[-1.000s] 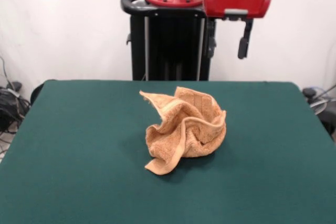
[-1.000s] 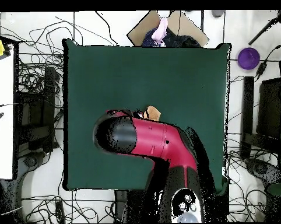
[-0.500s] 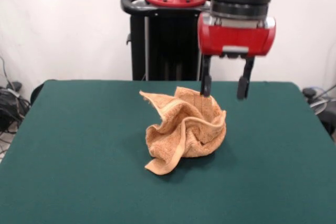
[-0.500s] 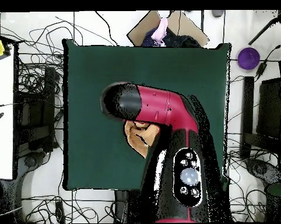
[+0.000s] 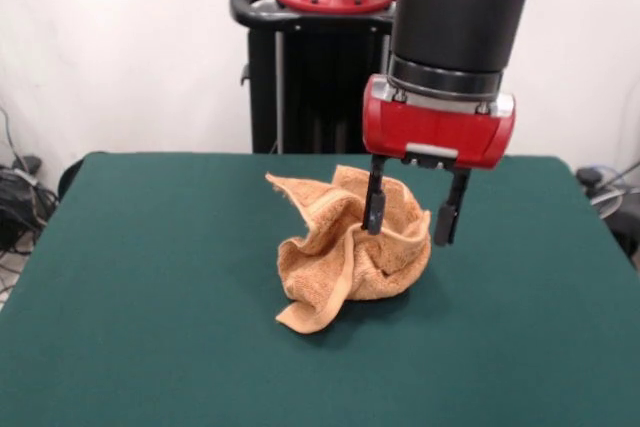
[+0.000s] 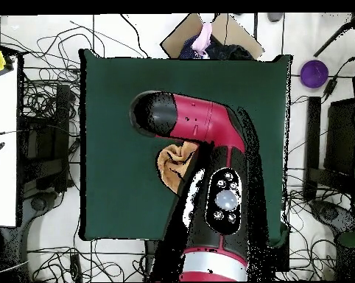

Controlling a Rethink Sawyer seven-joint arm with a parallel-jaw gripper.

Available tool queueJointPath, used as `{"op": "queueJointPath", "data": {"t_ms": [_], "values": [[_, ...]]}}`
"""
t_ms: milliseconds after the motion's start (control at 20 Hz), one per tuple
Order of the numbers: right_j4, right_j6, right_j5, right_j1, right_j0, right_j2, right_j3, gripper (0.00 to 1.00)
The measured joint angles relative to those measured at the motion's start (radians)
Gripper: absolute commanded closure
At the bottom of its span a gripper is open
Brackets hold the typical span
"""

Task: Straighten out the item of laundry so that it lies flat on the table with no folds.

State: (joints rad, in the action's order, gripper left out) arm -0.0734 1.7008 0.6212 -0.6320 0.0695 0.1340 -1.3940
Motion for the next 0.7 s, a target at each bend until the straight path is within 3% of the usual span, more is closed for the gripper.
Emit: {"op": "queueJointPath", "data": {"t_ms": [300,700], "values": [[-0.009,0.083,0.019,0.015,-0.019,0.041,0.025,0.0],[-0.009,0.085,0.05,0.015,-0.022,0.069,0.046,0.0]]}}
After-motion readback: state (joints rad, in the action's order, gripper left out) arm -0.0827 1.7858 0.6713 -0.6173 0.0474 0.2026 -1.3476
